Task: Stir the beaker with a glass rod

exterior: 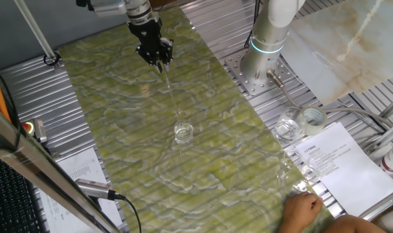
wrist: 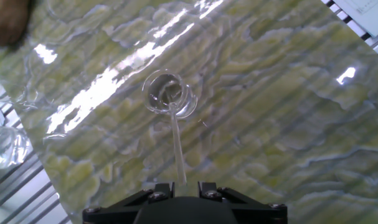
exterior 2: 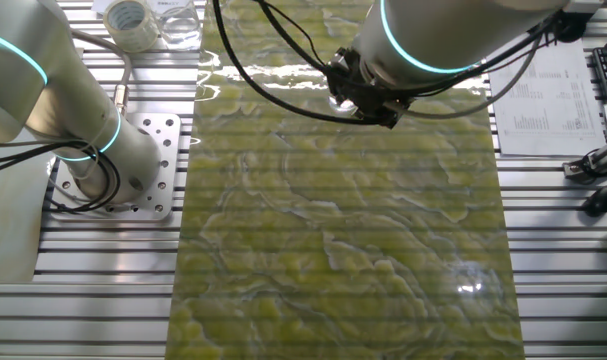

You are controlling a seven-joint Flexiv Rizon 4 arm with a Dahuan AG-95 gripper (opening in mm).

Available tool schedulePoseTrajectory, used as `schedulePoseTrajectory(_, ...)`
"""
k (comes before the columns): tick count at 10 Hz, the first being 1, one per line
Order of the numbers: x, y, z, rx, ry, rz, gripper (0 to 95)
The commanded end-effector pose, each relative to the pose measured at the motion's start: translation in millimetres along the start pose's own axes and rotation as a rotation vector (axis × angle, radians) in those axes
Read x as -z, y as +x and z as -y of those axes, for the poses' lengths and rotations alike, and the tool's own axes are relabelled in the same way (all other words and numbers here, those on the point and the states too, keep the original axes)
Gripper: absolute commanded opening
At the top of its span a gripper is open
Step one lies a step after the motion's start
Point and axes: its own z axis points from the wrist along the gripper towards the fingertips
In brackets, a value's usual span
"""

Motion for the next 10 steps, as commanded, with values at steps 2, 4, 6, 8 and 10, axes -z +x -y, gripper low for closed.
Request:
schedulePoseTrajectory(2, 0.5, 0.6, -1.9, 0.04, 0.009, 0.044, 19.0)
schedulePoseTrajectory(4, 0.5, 0.6, -2.0, 0.055, 0.008, 0.071, 19.0)
schedulePoseTrajectory(6, 0.5, 0.5, -2.0, 0.063, -0.004, 0.098, 19.0)
schedulePoseTrajectory(8, 0.6, 0.5, -2.0, 0.072, -0.007, 0.107, 19.0)
schedulePoseTrajectory(10, 0.6, 0.5, -2.1, 0.089, -0.01, 0.118, 19.0)
